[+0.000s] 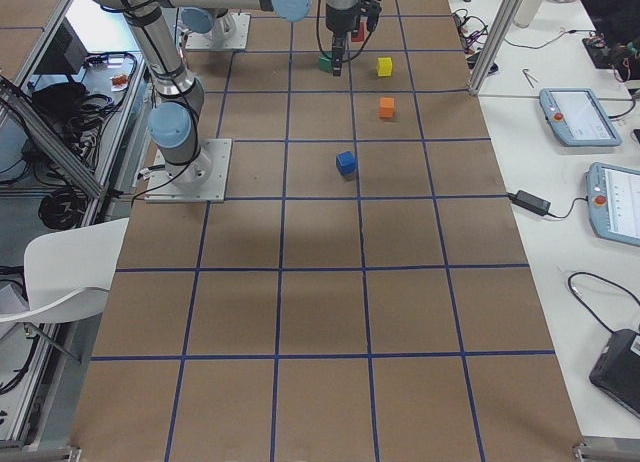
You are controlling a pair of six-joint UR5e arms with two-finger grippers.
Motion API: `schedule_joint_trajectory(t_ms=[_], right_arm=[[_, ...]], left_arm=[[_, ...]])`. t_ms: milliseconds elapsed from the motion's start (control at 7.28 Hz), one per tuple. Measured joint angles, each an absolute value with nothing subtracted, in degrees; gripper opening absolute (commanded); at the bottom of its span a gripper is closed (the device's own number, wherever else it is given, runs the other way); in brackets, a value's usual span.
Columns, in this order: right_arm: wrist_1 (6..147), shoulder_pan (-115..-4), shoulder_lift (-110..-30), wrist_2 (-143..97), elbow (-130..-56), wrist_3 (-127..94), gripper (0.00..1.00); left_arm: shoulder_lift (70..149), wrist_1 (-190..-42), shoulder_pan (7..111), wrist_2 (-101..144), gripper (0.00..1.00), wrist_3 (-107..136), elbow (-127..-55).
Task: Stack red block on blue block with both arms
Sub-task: 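Carry the red cube with the left gripper toward the table center, then release the red cube near the orange cube and raise the left gripper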
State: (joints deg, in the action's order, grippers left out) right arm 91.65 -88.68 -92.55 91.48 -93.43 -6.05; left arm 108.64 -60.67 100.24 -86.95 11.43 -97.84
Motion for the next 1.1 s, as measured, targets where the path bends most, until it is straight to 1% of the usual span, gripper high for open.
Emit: schedule_joint_trajectory(t_ms=[137,412,550,687,824,1099], right_arm=[[91.7,-88.7,-92.5,91.5,-93.4,-6.1,1.0],[91.6,-88.7,-92.6,91.4,-93.5,-6.1,1.0],[91.6,-88.7,-92.6,91.3,-93.5,-6.1,1.0],[91.6,-88.7,-92.6,91.2,-93.5,-6.1,1.0],[91.6,-88.7,-92.6,91.3,-93.5,-6.1,1.0],[91.6,-88.8,-92.6,91.4,-93.5,-6.1,1.0]], left_arm=[[111.2,-60.5,104.2,-86.0,0.0,16.3,-95.9],[115.4,-58.2,108.7,-85.6,0.0,21.7,-94.7],[116.8,-55.9,109.4,-85.5,0.14,22.6,-94.5],[118.0,-54.6,109.7,-85.6,0.73,22.7,-94.4],[118.9,-54.0,109.8,-85.9,1.0,21.9,-94.6],[120.1,-53.7,109.9,-86.6,1.0,19.5,-94.7]])
